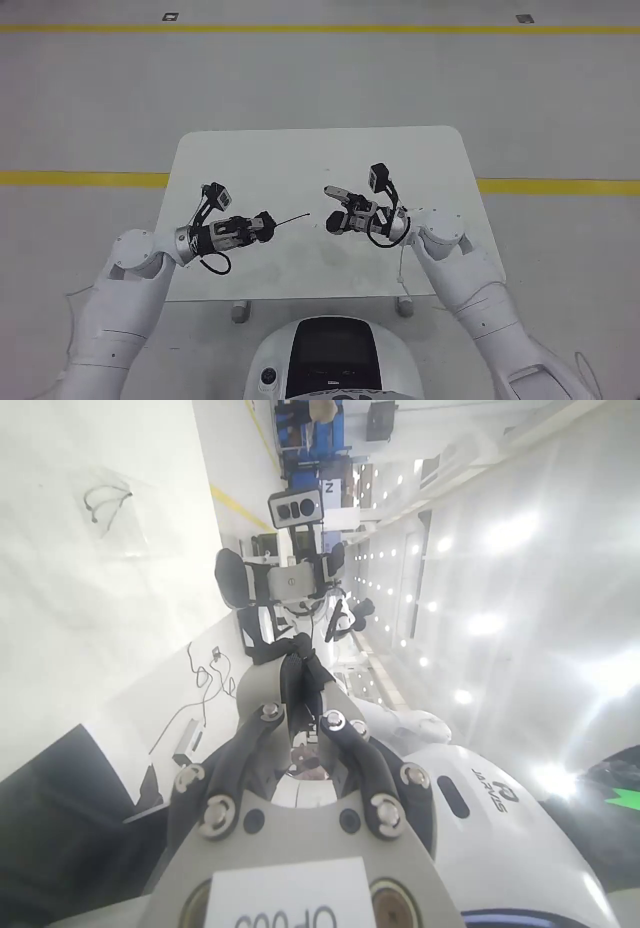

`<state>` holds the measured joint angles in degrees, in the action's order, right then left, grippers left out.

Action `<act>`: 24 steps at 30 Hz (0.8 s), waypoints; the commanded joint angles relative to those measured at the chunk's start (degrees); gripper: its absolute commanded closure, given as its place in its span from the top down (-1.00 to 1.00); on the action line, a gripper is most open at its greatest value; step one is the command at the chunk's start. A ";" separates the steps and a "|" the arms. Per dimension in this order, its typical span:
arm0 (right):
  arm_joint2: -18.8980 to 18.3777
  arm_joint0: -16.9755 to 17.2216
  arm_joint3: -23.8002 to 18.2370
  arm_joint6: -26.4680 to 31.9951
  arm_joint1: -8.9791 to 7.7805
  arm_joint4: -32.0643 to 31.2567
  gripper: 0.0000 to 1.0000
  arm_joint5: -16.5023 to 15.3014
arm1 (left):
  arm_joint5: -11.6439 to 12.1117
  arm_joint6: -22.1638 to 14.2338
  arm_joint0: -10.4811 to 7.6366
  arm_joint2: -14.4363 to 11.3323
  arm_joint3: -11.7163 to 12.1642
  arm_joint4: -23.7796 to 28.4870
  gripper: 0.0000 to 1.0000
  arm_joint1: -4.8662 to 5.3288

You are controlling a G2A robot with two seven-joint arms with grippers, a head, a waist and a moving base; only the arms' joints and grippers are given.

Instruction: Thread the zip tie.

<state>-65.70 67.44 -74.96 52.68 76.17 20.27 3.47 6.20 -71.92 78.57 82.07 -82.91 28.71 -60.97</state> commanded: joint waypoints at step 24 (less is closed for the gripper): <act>0.69 -1.53 4.20 8.21 -0.04 8.67 1.00 -0.42 | 1.91 -6.66 -1.96 -1.83 2.43 -0.66 -1.00 1.20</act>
<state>-65.08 65.64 -70.48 61.48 76.11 28.73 3.17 8.24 -79.60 76.50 80.33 -80.50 27.86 -59.74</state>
